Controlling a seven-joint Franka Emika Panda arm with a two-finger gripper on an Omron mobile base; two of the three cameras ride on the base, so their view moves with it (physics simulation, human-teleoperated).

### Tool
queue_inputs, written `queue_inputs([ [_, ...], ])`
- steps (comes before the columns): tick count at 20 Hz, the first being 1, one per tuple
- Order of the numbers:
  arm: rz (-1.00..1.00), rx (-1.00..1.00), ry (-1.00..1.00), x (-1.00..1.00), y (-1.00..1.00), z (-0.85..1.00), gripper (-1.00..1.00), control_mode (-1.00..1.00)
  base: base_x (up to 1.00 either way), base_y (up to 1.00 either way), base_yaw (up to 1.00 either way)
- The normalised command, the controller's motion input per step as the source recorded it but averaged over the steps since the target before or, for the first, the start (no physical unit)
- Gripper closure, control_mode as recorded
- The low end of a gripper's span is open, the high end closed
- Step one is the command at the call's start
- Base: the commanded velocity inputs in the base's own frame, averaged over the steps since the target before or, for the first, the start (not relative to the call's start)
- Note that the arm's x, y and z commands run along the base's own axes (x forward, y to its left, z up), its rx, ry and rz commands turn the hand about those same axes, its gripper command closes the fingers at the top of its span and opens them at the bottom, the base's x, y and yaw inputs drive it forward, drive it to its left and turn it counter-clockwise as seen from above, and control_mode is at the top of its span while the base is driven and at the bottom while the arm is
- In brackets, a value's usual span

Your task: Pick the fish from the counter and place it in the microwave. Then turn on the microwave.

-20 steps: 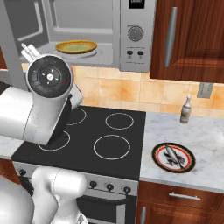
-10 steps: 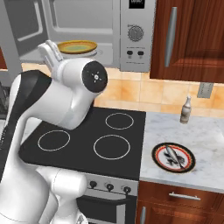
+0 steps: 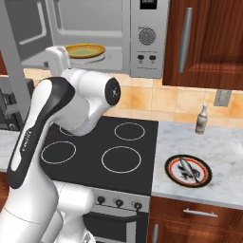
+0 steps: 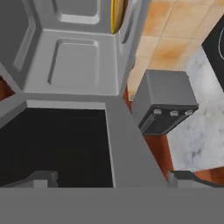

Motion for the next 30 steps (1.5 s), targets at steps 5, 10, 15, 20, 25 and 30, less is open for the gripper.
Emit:
queue_inputs([
  [5,0.15,0.10,0.00,-0.10,0.30,0.00,-1.00,-1.00,0.00,0.00,0.00],
  [10,0.13,0.02,0.00,-0.35,0.35,0.00,-1.00,-1.00,0.00,0.00,0.00],
  [15,0.12,0.00,-0.05,-0.44,0.36,0.00,-1.00,-1.00,0.00,0.00,0.00],
  [20,0.12,0.00,-0.10,-0.48,0.34,0.02,-1.00,-1.00,0.00,0.00,0.00],
  [25,0.12,0.00,-0.06,-0.38,0.39,0.02,-1.00,-1.00,0.00,0.00,0.00],
  [30,0.11,0.00,-0.04,-0.19,0.69,0.00,-1.00,-1.00,0.00,0.00,0.00],
])
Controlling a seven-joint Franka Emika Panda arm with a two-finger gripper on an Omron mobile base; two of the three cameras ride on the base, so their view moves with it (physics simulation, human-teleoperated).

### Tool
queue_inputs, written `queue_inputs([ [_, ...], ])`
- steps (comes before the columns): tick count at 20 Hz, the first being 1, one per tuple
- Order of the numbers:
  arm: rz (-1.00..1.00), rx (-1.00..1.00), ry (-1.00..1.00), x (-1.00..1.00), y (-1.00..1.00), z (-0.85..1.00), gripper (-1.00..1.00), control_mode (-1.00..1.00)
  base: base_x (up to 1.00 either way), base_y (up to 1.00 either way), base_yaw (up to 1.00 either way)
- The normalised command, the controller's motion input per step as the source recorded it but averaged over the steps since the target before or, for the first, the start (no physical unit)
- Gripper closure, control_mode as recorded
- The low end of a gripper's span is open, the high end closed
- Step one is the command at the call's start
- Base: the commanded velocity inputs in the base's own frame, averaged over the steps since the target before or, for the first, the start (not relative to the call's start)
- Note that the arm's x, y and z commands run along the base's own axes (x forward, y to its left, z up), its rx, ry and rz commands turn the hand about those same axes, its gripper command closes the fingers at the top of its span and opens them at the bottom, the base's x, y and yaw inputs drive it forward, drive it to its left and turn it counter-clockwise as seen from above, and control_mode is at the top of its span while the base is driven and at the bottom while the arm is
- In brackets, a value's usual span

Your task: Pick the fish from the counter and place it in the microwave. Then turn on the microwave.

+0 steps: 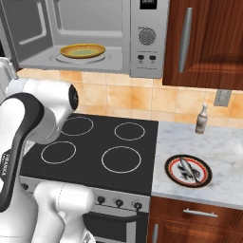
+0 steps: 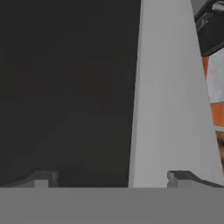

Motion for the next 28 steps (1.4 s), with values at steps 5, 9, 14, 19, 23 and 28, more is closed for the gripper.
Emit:
queue_inputs([
  [5,0.09,0.00,-0.06,-0.11,0.74,0.00,-1.00,-1.00,0.00,0.00,0.00],
  [9,0.07,0.00,-0.05,-0.03,0.72,0.00,-1.00,-1.00,0.00,0.00,0.00],
  [14,0.06,0.00,-0.10,-0.09,0.53,0.00,-1.00,-1.00,0.00,0.00,0.00],
  [19,0.01,0.00,-0.12,-0.02,0.09,0.04,-1.00,-1.00,0.00,0.00,0.00],
  [23,-0.06,-0.07,-0.08,0.05,-0.44,0.10,-1.00,-1.00,0.00,0.00,0.00],
  [28,-0.16,-0.17,-0.03,0.20,-0.66,0.05,-1.00,-1.00,0.00,0.00,0.00],
])
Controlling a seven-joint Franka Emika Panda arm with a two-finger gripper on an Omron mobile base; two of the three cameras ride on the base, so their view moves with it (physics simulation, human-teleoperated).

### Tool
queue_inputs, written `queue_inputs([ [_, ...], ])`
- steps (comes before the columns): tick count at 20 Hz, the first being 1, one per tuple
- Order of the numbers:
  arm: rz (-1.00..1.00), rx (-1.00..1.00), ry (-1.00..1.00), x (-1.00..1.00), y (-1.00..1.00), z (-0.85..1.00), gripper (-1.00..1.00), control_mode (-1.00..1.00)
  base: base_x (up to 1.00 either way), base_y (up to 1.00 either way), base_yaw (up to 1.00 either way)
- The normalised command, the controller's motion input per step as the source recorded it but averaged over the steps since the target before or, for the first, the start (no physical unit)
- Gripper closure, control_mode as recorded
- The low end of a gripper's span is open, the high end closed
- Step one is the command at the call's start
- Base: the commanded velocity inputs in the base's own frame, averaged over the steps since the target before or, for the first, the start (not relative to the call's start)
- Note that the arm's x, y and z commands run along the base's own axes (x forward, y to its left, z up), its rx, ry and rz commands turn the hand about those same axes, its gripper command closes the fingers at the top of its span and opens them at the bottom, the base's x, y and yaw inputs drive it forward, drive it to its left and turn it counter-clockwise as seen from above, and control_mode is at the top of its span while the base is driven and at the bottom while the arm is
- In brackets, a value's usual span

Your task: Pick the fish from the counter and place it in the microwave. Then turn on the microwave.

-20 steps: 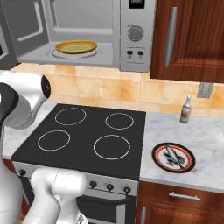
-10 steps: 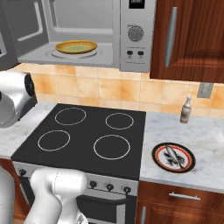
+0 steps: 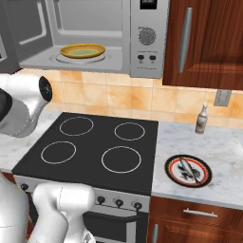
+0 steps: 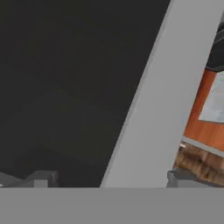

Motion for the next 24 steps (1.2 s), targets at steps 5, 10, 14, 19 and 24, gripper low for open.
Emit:
queue_inputs([
  [5,-0.21,-0.23,0.00,0.23,-0.62,0.00,-1.00,-1.00,0.00,0.00,0.00],
  [10,-0.24,-0.28,0.00,0.15,-0.64,-0.07,-1.00,-1.00,0.00,0.00,0.00],
  [14,-0.22,-0.29,0.00,0.09,-0.65,-0.15,-1.00,-1.00,0.00,0.00,0.00],
  [19,-0.19,-0.30,0.00,0.06,-0.58,-0.24,-1.00,-1.00,0.00,0.00,0.00],
  [24,-0.16,-0.29,0.00,0.08,-0.53,-0.25,-1.00,-1.00,0.00,0.00,0.00],
])
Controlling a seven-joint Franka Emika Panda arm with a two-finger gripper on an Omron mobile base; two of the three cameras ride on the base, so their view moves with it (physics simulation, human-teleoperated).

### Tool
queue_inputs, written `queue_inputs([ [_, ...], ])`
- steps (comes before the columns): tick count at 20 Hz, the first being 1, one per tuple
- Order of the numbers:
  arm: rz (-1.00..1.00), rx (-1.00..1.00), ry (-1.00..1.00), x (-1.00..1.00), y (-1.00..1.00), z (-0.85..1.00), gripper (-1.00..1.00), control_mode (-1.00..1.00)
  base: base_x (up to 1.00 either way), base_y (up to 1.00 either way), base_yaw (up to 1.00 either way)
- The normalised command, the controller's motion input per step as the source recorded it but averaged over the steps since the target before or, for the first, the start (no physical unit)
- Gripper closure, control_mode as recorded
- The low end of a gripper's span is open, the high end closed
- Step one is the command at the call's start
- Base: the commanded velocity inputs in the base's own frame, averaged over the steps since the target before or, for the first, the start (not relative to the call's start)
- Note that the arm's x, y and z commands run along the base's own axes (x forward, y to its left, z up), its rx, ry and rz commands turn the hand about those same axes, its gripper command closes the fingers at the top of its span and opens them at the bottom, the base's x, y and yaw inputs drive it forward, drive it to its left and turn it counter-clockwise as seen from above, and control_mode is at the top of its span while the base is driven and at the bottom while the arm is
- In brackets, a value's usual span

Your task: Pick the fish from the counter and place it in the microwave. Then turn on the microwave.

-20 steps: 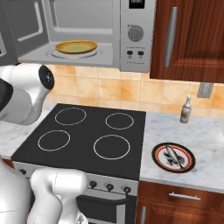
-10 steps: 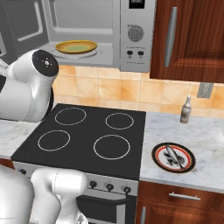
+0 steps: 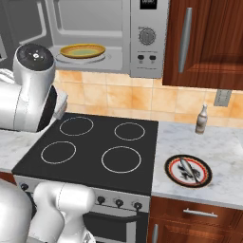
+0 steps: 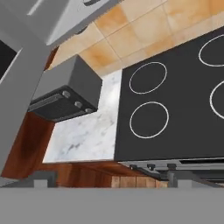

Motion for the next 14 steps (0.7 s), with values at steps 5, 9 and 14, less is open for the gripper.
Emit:
queue_inputs([
  [5,-0.07,-0.27,0.00,0.01,-0.54,-0.21,-1.00,-1.00,0.00,0.00,0.00],
  [9,-0.05,-0.24,0.00,0.04,-0.47,-0.23,-1.00,-1.00,0.00,0.00,0.00],
  [14,-0.05,-0.20,0.02,0.06,-0.47,-0.22,-1.00,-1.00,0.00,0.00,0.00],
])
